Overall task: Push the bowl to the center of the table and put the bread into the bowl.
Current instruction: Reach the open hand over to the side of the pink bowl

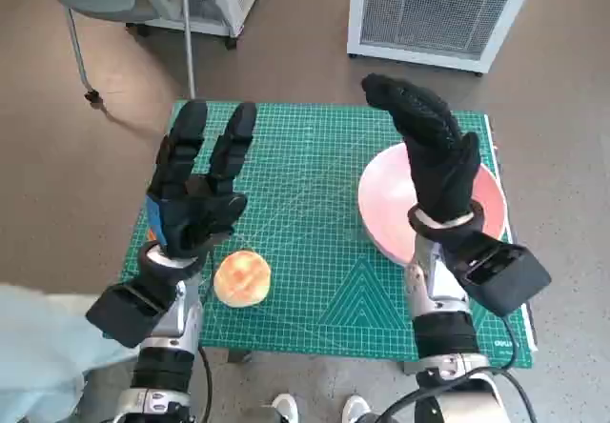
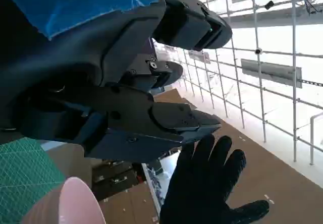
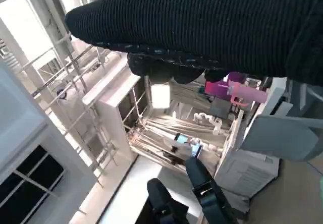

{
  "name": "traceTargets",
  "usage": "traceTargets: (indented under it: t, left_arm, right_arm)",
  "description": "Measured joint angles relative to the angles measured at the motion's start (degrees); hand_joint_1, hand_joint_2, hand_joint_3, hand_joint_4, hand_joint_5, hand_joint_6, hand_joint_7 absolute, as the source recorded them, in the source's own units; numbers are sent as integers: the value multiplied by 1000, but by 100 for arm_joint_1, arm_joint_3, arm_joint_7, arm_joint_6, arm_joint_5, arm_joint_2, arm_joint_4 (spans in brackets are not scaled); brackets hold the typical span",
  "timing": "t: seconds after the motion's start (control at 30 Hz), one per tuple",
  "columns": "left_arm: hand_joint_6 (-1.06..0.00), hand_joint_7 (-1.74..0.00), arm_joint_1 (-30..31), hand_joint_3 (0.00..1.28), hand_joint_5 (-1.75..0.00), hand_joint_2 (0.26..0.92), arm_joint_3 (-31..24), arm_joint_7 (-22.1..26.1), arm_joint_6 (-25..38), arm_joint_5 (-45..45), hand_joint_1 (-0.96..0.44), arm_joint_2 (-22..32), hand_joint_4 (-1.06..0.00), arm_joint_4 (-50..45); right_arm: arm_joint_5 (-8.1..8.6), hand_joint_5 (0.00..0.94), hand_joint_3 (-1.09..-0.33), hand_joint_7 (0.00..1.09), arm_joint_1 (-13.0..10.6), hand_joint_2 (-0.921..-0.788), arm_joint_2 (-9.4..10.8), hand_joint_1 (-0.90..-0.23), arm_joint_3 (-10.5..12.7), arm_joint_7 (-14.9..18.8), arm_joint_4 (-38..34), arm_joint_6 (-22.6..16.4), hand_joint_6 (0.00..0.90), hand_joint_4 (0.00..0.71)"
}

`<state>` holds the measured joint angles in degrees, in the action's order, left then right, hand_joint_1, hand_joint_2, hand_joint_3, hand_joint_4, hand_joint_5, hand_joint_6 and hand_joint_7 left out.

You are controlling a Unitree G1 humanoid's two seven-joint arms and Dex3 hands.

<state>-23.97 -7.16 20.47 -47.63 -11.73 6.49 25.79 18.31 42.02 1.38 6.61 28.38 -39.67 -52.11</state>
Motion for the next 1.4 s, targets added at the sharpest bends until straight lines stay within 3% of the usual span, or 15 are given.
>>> traceTargets:
  t: [1.07, 1.4]
  left_arm:
    - [-490, 0, 0, 246, 0, 921, 0, -71, 6, 27, -24, 9, -372, -1]
    - [-488, 0, -14, 248, 0, 921, -5, -65, 40, -10, -19, 35, -370, -1]
  right_arm:
    - [0, 3, -771, 631, -33, -921, -5, -525, 13, 0, 25, -18, 28, 288]
    - [128, 0, -811, 674, -61, -921, -288, -505, 324, 27, -14, -90, 0, 271]
